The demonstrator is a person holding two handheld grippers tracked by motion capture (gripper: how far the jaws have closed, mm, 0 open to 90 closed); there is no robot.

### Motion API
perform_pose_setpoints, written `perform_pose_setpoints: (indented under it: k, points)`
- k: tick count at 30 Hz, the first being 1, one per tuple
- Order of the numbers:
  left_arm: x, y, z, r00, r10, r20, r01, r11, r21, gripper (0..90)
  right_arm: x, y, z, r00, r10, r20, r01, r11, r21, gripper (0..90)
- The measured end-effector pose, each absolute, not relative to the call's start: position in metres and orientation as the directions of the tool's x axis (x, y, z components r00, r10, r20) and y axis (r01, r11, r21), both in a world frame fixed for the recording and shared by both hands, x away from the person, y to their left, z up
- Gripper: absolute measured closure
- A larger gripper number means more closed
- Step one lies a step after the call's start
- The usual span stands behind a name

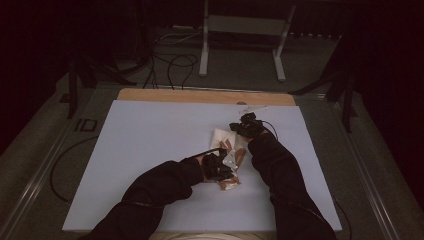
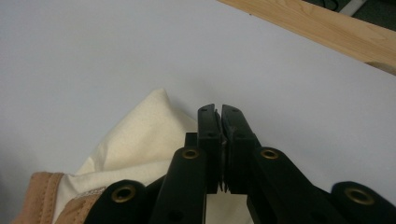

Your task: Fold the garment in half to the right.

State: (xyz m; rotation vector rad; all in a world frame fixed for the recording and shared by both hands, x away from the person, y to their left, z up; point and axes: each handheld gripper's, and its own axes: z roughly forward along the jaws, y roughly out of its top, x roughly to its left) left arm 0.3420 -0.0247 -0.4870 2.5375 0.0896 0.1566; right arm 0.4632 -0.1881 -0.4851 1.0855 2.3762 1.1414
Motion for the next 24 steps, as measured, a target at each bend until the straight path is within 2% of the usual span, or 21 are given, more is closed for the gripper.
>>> perform_pose_setpoints:
  k: [3, 5, 9, 10, 11, 12, 15, 18, 24]
  points:
    - [0.343, -0.029, -0.487, 0.992, 0.098, 0.083, 0.031, -0.812, 0.583, 82.4, 0.463, -0.191, -0.484, -0.669, 0.741, 0.053, 0.505, 0.402, 0.764, 87.7]
    - [0.342, -0.031, -0.486, 0.994, 0.098, 0.057, 0.044, -0.795, 0.605, 74.1, 0.463, -0.194, -0.484, -0.664, 0.745, 0.06, 0.511, 0.393, 0.764, 85.0]
    - [0.339, -0.032, -0.482, 0.988, 0.114, 0.1, 0.028, -0.786, 0.618, 53.6, 0.466, -0.199, -0.486, -0.65, 0.752, 0.105, 0.547, 0.367, 0.752, 56.6]
    - [0.339, -0.031, -0.481, 0.987, 0.125, 0.099, 0.036, -0.78, 0.625, 50.1, 0.466, -0.2, -0.486, -0.647, 0.754, 0.111, 0.553, 0.365, 0.749, 52.4]
    - [0.339, -0.031, -0.481, 0.987, 0.125, 0.099, 0.036, -0.78, 0.625, 48.2, 0.466, -0.2, -0.486, -0.647, 0.754, 0.111, 0.553, 0.365, 0.749, 52.4]
    - [0.339, -0.029, -0.479, 0.985, 0.141, 0.1, 0.047, -0.774, 0.631, 45.1, 0.466, -0.199, -0.486, -0.644, 0.758, 0.102, 0.558, 0.374, 0.74, 44.9]
    - [0.339, -0.025, -0.474, 0.982, 0.162, 0.098, 0.063, -0.77, 0.635, 35.7, 0.466, -0.2, -0.486, -0.636, 0.764, 0.113, 0.573, 0.369, 0.732, 40.9]
    - [0.338, -0.02, -0.469, 0.984, 0.16, 0.079, 0.07, -0.754, 0.653, 20.0, 0.465, -0.199, -0.484, -0.642, 0.76, 0.106, 0.57, 0.379, 0.729, 38.0]
    - [0.333, -0.006, -0.459, 0.978, 0.189, 0.086, 0.081, -0.728, 0.681, 3.9, 0.461, -0.197, -0.473, -0.654, 0.748, 0.115, 0.566, 0.382, 0.731, 33.1]
